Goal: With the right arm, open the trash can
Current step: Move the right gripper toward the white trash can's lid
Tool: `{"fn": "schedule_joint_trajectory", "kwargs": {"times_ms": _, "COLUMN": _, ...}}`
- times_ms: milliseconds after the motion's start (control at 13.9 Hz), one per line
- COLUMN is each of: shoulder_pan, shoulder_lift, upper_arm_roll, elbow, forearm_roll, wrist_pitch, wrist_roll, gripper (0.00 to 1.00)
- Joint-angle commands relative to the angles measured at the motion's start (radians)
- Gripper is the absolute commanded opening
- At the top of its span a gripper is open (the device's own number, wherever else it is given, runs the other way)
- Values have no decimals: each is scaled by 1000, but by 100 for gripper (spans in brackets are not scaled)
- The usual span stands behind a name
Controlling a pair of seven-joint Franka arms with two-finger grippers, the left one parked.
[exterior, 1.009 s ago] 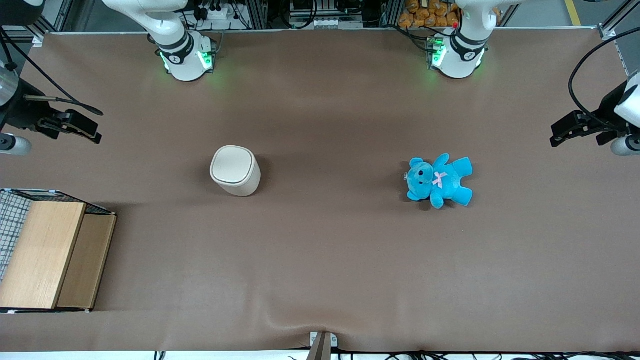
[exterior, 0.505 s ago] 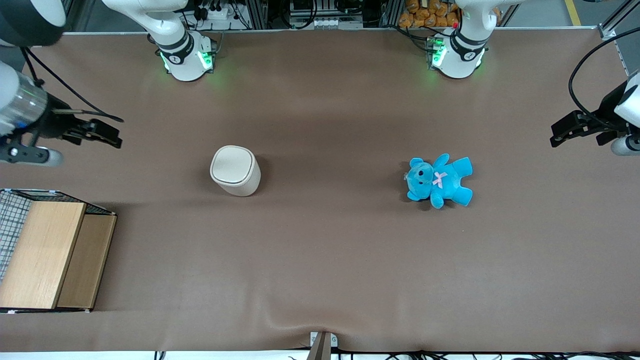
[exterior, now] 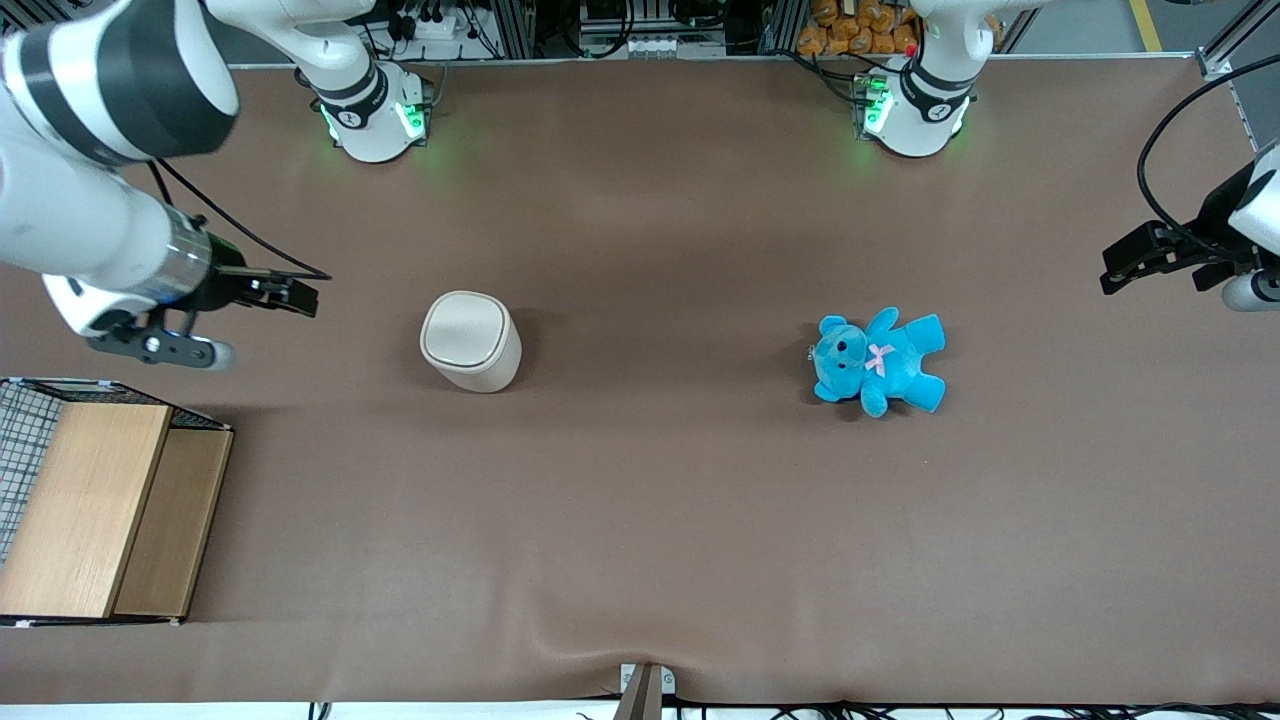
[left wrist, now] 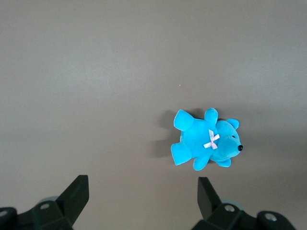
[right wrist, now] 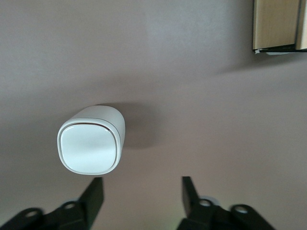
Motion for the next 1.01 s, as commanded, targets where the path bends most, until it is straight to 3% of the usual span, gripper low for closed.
{"fn": "schedule_joint_trajectory", "kwargs": {"times_ms": 0, "shoulder_pan": 18, "shoulder_lift": -5, "upper_arm_roll": -3, "elbow": -68, "forearm_roll": 11, "wrist_pitch": 47, "wrist_roll": 29, "gripper": 44}}
{"fn": "schedule_joint_trajectory", "kwargs": {"times_ms": 72, "shoulder_pan": 24, "shoulder_lift": -8, "upper_arm_roll": -2, "elbow": -99, "forearm_roll": 12, "wrist_pitch": 67, "wrist_roll": 89, "gripper": 36}}
{"fn": "schedule_joint_trajectory", "kwargs": {"times_ms": 216, "shoulder_pan": 67, "shoulder_lift": -9, "upper_arm_roll": -2, "elbow": -131, "forearm_roll": 12, "wrist_pitch": 80, "wrist_roll": 178, "gripper": 30}}
{"fn": "schedule_joint_trajectory", "kwargs": {"times_ms": 432, "shoulder_pan": 70, "shoulder_lift": -12, "upper_arm_roll": 0, "elbow": -180, "forearm_roll": 17, "wrist_pitch": 130, "wrist_roll": 180, "gripper": 13}}
{"fn": "schedule_joint_trajectory", "kwargs": {"times_ms": 721, "shoulder_pan": 84, "shoulder_lift": -92, "upper_arm_roll": 21, "elbow": -387, "forearm_roll": 19, "wrist_pitch": 342, "wrist_roll": 109, "gripper": 2}}
{"fn": "schedule_joint_trajectory", "kwargs": {"times_ms": 937, "shoulder_pan": 89, "shoulder_lift": -92, "upper_arm_roll": 24, "elbow": -454, "forearm_roll": 19, "wrist_pitch": 428, "wrist_roll": 78, "gripper": 0}}
